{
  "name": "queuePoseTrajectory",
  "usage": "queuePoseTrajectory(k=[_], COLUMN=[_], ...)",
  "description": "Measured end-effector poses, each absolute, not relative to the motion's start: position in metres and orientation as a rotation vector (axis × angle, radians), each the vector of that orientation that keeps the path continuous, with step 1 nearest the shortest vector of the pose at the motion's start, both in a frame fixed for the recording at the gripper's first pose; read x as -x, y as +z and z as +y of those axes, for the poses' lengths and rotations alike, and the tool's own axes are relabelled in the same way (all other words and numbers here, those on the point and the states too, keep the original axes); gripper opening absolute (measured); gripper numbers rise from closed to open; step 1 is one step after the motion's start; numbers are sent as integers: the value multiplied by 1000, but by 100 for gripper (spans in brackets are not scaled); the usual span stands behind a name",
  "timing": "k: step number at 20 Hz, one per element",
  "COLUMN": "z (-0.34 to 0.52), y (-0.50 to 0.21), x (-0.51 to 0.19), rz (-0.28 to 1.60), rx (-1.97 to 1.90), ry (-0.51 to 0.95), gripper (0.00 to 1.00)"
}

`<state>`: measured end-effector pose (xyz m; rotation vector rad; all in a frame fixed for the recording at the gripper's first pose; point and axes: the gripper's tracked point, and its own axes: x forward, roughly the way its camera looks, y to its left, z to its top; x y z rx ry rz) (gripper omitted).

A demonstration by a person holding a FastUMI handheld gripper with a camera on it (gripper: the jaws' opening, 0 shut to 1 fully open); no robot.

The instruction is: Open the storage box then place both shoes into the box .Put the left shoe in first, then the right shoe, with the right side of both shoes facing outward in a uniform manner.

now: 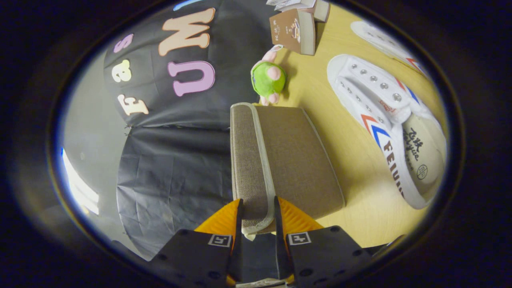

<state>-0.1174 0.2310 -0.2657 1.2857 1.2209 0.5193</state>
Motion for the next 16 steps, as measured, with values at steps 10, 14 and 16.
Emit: queuePoseTrajectory(k=[10, 14, 16], z=[220, 223, 228], y=[-264, -217, -198], x=[101, 83, 80], rz=[1158, 1063, 1048], rx=[-1319, -1408, -1382], ry=[490, 584, 636], gripper=[3, 3, 3])
